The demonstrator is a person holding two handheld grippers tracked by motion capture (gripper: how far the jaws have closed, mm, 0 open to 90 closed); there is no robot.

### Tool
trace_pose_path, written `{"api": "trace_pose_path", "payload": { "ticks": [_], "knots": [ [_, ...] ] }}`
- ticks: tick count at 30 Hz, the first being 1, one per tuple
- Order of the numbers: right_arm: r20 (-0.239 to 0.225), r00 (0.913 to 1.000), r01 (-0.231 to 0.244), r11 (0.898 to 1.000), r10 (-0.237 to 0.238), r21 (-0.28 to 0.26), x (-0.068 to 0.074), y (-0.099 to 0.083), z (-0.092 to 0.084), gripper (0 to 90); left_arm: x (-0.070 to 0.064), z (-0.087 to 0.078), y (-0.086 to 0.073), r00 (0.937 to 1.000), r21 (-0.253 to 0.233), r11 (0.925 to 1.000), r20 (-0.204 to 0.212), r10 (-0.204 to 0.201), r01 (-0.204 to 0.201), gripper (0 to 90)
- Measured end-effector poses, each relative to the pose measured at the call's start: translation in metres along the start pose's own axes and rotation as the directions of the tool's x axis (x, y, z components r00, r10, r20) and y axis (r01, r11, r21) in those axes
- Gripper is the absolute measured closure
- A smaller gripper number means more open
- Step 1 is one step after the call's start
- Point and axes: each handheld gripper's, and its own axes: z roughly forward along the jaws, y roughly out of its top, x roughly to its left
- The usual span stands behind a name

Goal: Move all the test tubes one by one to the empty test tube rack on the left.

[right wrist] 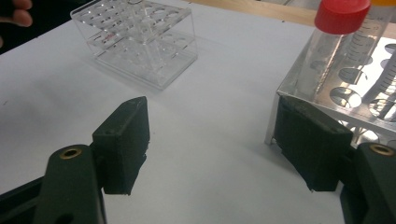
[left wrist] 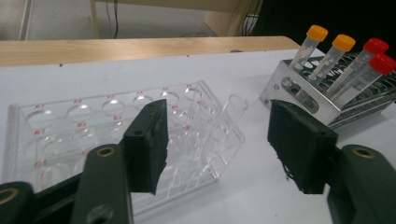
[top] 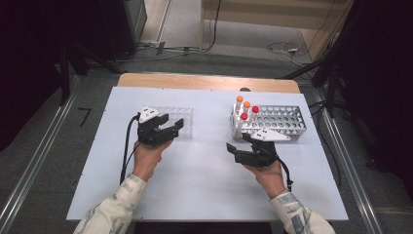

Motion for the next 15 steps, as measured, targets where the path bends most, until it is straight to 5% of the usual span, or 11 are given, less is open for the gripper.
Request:
{"api": "trace_pose_path", "payload": {
  "ticks": [6,15],
  "knots": [
    [0.026,0.9997,-0.002,1.0,0.003,-0.001,-0.004,0.0,-0.001,26.0,0.006,-0.012,-0.011,0.9993,0.012,0.9998,-0.034,-0.017,0.017,24.8],
    [0.091,0.9958,-0.003,1.0,0.003,-0.008,-0.013,-0.002,-0.001,28.3,0.01,-0.028,-0.023,0.9984,0.011,0.9999,-0.055,-0.01,0.011,23.1]
  ]
}}
